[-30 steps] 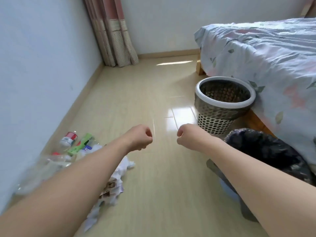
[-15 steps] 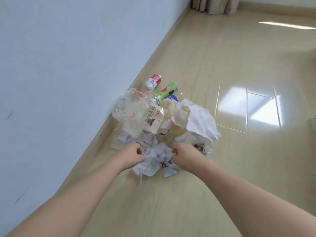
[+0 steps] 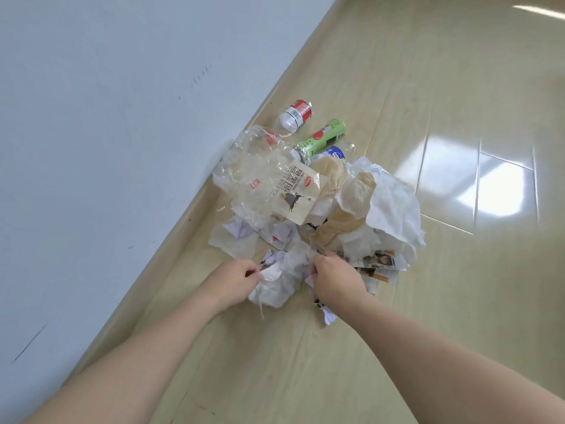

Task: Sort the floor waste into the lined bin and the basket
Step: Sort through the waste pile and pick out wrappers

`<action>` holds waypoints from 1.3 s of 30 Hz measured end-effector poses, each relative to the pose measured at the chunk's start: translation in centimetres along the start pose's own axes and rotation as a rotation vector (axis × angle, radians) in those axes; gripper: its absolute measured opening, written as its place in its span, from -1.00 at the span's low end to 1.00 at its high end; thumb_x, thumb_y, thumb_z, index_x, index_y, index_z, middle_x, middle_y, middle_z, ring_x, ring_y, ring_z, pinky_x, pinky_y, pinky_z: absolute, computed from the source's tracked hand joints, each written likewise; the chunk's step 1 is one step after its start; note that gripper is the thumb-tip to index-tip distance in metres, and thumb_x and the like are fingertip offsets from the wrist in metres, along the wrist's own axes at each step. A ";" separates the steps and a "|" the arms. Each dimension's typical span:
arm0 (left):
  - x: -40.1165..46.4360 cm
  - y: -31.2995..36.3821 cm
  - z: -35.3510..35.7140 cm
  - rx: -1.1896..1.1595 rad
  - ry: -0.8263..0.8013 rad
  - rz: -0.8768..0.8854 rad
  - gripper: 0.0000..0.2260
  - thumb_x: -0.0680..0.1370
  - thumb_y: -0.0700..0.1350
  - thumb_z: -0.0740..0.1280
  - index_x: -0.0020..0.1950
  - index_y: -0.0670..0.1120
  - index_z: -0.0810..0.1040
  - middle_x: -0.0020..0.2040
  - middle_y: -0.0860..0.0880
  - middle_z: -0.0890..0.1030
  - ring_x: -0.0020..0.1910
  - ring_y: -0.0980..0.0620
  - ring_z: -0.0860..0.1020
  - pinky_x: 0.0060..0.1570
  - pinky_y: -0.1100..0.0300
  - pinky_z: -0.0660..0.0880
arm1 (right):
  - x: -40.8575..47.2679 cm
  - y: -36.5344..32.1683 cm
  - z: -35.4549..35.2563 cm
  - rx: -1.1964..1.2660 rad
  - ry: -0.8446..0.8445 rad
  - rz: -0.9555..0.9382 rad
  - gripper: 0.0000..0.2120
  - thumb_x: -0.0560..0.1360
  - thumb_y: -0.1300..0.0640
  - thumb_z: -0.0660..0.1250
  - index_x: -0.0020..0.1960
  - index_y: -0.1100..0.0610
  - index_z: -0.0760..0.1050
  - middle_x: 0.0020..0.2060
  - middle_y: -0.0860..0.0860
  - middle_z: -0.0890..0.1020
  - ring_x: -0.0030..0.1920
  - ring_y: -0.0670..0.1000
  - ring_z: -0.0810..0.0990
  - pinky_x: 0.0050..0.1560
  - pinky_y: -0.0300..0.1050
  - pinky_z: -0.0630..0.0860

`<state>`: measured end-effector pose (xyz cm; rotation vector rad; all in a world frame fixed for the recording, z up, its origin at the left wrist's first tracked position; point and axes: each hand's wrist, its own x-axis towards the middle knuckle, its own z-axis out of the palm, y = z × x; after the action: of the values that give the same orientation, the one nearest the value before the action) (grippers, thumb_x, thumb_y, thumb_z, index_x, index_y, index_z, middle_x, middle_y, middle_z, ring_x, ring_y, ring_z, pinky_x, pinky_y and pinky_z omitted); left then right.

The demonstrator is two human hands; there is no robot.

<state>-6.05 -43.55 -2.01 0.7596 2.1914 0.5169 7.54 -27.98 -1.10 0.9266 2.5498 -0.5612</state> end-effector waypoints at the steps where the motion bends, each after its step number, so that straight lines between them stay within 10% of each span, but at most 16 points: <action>1: -0.2 0.2 -0.6 -0.022 0.024 0.009 -0.78 0.57 -0.06 0.28 -0.20 -0.16 0.55 -0.36 -0.01 0.49 -0.37 0.05 0.40 -0.33 0.18 0.30 | -0.1 0.1 -0.4 0.017 0.002 0.006 -0.89 0.52 0.27 0.15 -0.05 0.12 0.41 -0.04 0.07 0.49 -0.14 0.08 0.45 -0.20 -0.09 0.37; 13: -4.5 16.2 -7.8 -0.158 0.087 0.214 -0.66 0.41 -0.18 0.21 -0.48 0.00 0.13 -0.53 0.10 0.14 -0.49 0.08 0.09 -0.42 0.18 0.04 | -6.7 5.9 -13.9 0.357 0.195 -0.005 -0.88 0.46 0.24 0.22 -0.17 0.07 0.49 -0.25 -0.07 0.55 -0.20 -0.01 0.51 -0.34 -0.24 0.41; 19: -7.6 29.9 -7.1 -0.294 -0.013 0.251 -0.89 0.30 -0.13 0.26 -0.41 -0.06 0.37 -0.36 -0.05 0.32 -0.42 -0.03 0.35 -0.32 0.14 0.38 | -14.6 16.6 -21.4 0.436 0.343 0.131 -0.91 0.43 0.25 0.26 -0.19 0.11 0.50 -0.24 0.01 0.60 -0.32 0.00 0.51 -0.35 -0.17 0.45; 30: -14.4 56.2 14.7 -0.478 -0.485 0.509 -0.82 0.53 -0.32 0.17 -0.25 -0.20 0.45 -0.44 -0.06 0.53 -0.47 0.06 0.53 -0.33 0.15 0.61 | -32.2 41.5 -23.7 0.561 0.564 0.568 -0.84 0.45 0.29 0.26 -0.23 0.09 0.52 -0.20 0.08 0.62 -0.22 0.06 0.61 -0.16 -0.09 0.59; 39: -15.3 60.4 33.8 -0.209 -0.495 0.375 -0.92 0.50 -0.23 0.20 -0.06 -0.21 0.45 -0.22 -0.15 0.52 -0.30 -0.08 0.58 -0.27 0.16 0.60 | -38.5 52.1 -16.0 0.514 0.442 0.886 -0.69 0.41 0.31 0.31 0.13 0.23 0.61 0.08 0.14 0.65 0.09 0.12 0.62 0.09 -0.05 0.58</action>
<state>49.46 -4.57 18.59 1.0602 1.5209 0.6512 66.66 -3.62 18.02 2.3892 1.9830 -0.7781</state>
